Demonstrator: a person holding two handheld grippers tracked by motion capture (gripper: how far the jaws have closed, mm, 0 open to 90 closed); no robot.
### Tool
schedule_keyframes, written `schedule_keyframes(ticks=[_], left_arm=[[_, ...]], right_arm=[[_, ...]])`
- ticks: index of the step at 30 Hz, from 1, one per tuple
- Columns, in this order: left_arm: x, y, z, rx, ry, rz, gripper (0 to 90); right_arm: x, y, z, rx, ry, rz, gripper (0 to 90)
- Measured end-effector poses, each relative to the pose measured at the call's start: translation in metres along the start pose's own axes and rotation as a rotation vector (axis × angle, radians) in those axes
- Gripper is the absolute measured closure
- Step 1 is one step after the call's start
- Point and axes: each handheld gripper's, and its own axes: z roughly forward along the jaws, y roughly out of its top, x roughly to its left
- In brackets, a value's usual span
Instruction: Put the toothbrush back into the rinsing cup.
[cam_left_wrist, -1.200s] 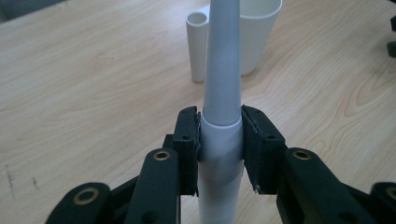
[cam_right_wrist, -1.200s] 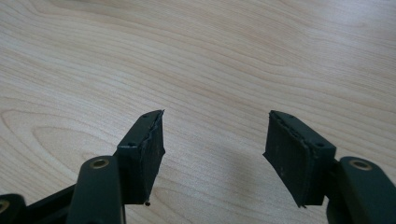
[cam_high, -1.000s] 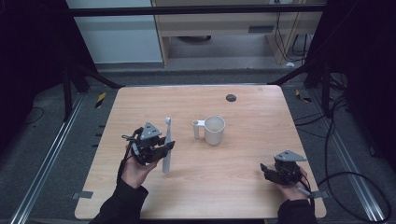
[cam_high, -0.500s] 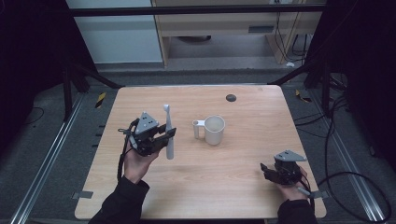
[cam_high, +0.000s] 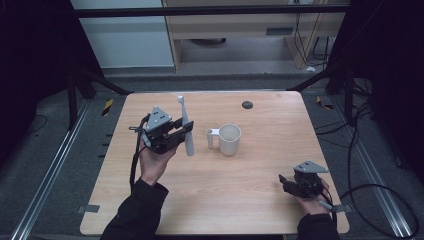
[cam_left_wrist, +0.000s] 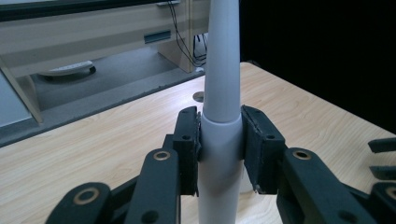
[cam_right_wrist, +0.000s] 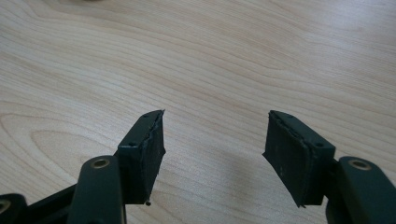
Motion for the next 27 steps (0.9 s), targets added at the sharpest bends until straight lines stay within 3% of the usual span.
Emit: schedule_keyframes(ticks=[12,27], left_arm=[[-0.006,0.018,0.022,-0.059,-0.014,0.002,67.4],[-0.009,0.034,0.061,-0.098,-0.051,-0.039,67.4]], right_arm=[[-0.001,0.0,0.0,0.002,0.005,0.007,37.6],[-0.003,0.0,0.0,-0.004,0.012,0.016,37.7]])
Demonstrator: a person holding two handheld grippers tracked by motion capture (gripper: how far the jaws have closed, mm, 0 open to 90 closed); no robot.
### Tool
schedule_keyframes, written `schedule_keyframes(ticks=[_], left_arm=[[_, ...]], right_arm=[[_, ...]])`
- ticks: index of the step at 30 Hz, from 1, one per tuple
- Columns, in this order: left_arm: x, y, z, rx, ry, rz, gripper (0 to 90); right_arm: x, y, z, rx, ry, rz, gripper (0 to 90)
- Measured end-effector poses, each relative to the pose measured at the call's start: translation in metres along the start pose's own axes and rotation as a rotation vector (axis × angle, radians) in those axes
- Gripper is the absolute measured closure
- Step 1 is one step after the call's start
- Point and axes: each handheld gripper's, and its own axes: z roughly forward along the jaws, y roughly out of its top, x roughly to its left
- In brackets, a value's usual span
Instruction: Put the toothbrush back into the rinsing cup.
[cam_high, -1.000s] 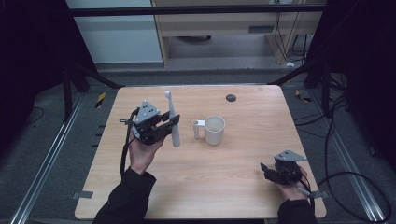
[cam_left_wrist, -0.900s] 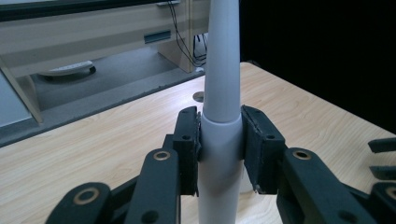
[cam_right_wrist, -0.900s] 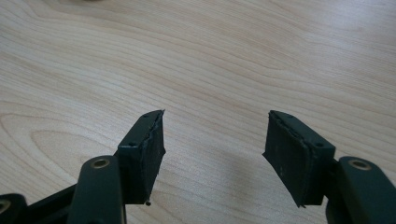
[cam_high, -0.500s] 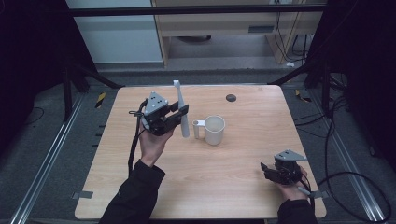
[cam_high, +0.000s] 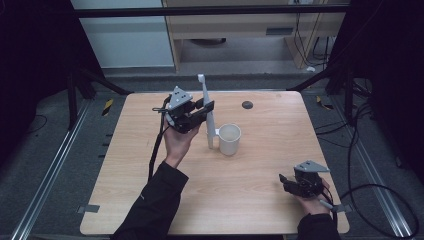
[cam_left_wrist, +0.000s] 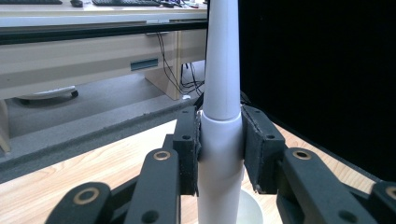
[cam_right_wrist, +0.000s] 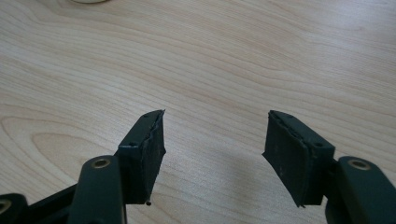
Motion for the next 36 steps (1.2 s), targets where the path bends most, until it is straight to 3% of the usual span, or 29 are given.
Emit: schedule_keyframes(ticks=[8,13,16,36], left_arm=[[-0.011,0.004,0.026,0.01,-0.022,0.018,67.4],[-0.013,0.001,0.039,0.018,-0.036,0.009,67.4],[-0.015,-0.005,0.05,0.027,-0.042,0.01,67.4],[-0.016,-0.04,0.085,0.118,-0.048,0.013,67.3]], right_arm=[[0.0,0.0,0.0,0.002,0.002,0.001,37.8],[0.0,0.0,0.001,-0.003,0.002,0.0,37.8],[-0.001,0.0,0.001,-0.002,0.003,-0.003,37.9],[0.0,0.0,0.001,0.001,0.009,0.003,38.0]])
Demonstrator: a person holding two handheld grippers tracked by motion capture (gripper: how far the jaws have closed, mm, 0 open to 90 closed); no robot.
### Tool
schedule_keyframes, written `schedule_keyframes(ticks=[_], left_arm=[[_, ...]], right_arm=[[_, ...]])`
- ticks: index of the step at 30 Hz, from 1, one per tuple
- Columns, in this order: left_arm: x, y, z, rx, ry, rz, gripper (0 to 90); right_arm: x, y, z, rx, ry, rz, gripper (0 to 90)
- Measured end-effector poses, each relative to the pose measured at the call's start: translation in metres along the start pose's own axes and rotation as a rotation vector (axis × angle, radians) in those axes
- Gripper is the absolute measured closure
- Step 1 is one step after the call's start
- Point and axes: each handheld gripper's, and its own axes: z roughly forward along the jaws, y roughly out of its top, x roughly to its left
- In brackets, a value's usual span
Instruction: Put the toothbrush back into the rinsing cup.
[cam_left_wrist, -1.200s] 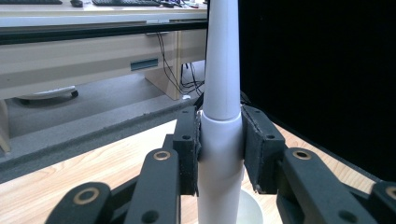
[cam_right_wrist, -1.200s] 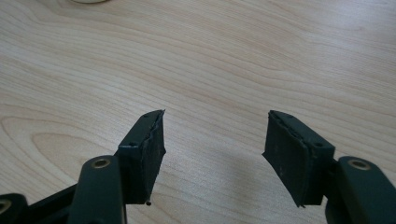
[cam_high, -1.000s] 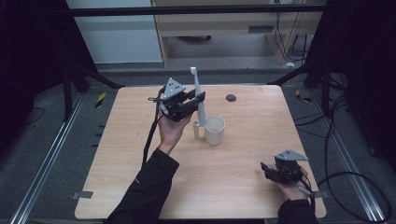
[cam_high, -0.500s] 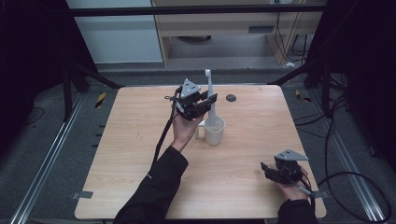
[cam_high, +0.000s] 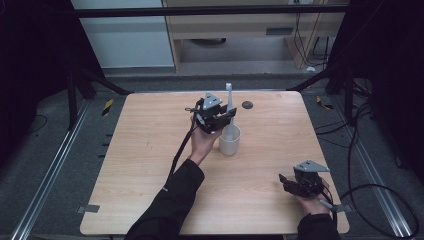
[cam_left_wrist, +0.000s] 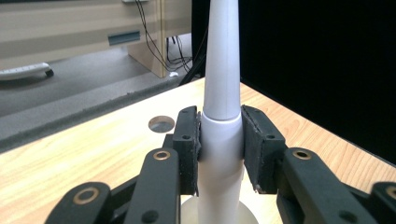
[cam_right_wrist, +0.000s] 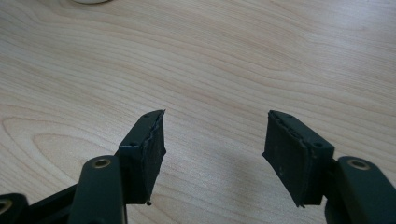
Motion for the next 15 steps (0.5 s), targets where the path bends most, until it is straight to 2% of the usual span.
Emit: schedule_keyframes(ticks=[8,15], left_arm=[[0.001,-0.017,0.011,0.046,0.002,-0.012,67.2],[0.001,-0.03,0.016,0.088,0.0,-0.001,67.0]], right_arm=[[0.0,0.0,0.001,-0.001,-0.003,-0.009,37.9],[0.001,0.0,0.001,0.001,0.0,-0.006,37.7]])
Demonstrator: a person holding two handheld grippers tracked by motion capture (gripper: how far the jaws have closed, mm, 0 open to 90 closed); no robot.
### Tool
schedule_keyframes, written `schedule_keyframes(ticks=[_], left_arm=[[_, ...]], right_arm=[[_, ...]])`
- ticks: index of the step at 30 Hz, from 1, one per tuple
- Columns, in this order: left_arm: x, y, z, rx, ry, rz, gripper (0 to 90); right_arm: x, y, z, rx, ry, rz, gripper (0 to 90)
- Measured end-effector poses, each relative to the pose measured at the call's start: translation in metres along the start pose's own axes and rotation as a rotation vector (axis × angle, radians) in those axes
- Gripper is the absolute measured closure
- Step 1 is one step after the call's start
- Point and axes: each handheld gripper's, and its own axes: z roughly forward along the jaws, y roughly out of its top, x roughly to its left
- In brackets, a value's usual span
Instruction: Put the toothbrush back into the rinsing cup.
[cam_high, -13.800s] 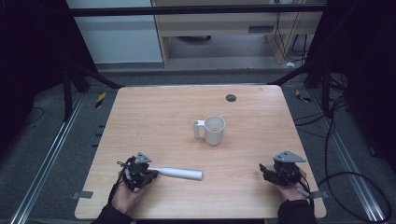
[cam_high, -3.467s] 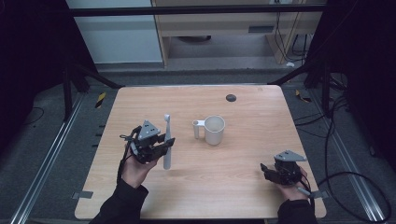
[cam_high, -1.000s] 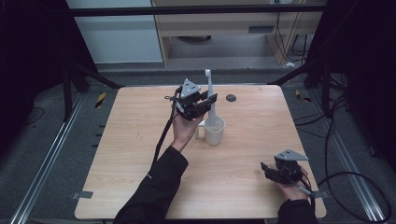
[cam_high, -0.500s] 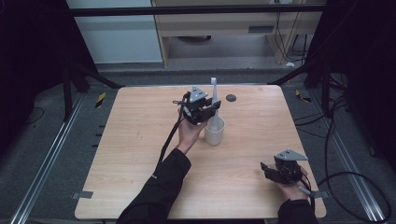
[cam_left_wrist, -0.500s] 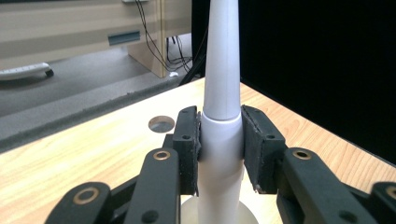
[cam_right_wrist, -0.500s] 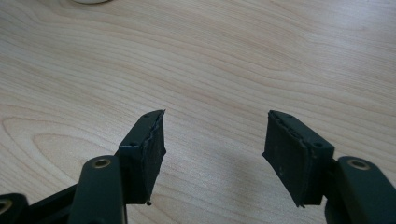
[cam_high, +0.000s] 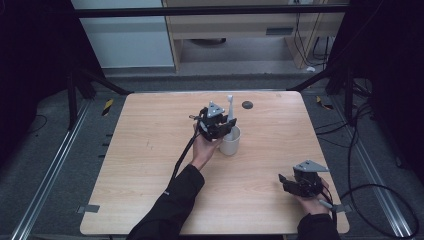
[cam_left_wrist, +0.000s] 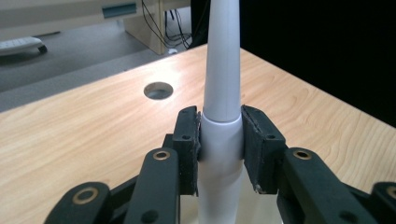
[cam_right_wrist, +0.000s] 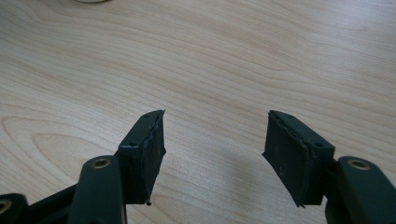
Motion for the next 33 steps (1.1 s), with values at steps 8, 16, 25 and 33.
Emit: schedule_keyframes(ticks=[8,16,25,33], left_arm=[[0.001,-0.006,0.003,0.017,-0.007,0.003,66.6],[0.001,-0.004,-0.011,0.002,-0.013,0.015,56.7],[0.008,-0.012,-0.044,0.014,0.008,0.045,47.4],[0.02,-0.03,-0.088,0.058,0.07,0.078,38.9]], right_arm=[[0.0,0.0,0.001,0.006,-0.003,-0.003,37.4],[0.0,0.0,0.0,0.004,-0.005,-0.003,37.0],[0.0,0.0,0.0,0.001,-0.01,-0.009,36.5],[0.001,0.0,0.0,-0.002,-0.017,-0.011,35.3]])
